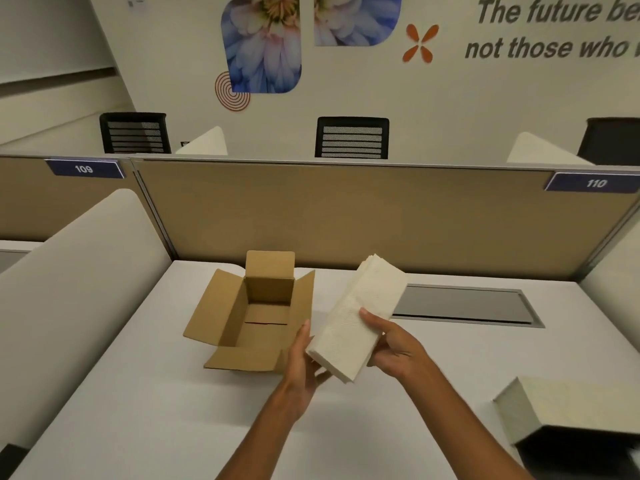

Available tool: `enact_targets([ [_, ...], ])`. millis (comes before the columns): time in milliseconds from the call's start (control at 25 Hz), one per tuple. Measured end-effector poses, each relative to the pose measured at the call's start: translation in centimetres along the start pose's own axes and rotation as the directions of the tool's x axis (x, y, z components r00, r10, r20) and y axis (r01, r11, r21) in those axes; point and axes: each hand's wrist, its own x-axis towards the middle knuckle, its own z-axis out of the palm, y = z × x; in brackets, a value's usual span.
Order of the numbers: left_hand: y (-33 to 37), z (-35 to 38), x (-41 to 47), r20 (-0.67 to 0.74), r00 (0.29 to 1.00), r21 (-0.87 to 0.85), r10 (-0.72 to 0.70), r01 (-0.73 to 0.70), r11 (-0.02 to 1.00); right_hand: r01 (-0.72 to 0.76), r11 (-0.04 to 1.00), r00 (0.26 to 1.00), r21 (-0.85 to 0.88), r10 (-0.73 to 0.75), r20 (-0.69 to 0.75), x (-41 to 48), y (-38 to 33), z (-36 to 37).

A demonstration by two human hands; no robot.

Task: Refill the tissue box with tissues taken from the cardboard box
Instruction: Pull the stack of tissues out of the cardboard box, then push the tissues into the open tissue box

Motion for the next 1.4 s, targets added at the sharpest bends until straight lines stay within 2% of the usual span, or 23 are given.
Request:
enact_targets([
  [160, -4.4, 6.1, -1.4, 0.013, 0.999, -0.115, -0.032, 0.033, 0.993, 0.063, 0.996, 0.995, 0.065, -0.057, -0.086, -3.2, -1.9, -6.1],
  [360, -9.6, 13.8, -3.3, -0.022, 0.999, 0.016, 0.036, -0.036, 0.999, 0.133, 0.979, 0.980, 0.153, -0.107, -0.167, -6.2, -3.4, -14.0],
  [480, -11.9, 17.5, -4.0, -0.043, 0.999, 0.048, -0.011, 0.013, 0.999, 0.181, 0.966, 0.970, 0.184, -0.145, -0.194, -8.2, -4.5, -18.6],
  [720, -13.9, 22.3, -4.6, 0.039, 0.994, 0.095, -0.107, 0.102, 0.990, 0.251, 0.920, 0.962, 0.300, -0.201, -0.187, -12.0, -8.2, -27.7],
  [1000, -16.6, 26.4, -5.4, 0.050, 0.986, 0.093, -0.159, 0.154, 0.984, 0.218, 0.971, 0.963, 0.096, -0.197, -0.186, -15.5, -11.8, -37.0],
  [1200, -19.8, 27.7, -5.8, -0.006, 0.968, 0.116, -0.251, 0.250, 0.961, 0.088, 0.976, 0.980, -0.200, -0.121, -0.157, -16.6, -12.3, -42.1],
  [1400, -23.1, 29.2, -5.4, -0.075, 0.937, 0.167, -0.342, 0.350, 0.922, -0.042, 0.940, 0.969, -0.337, -0.043, -0.242, -16.5, -11.0, -47.0],
])
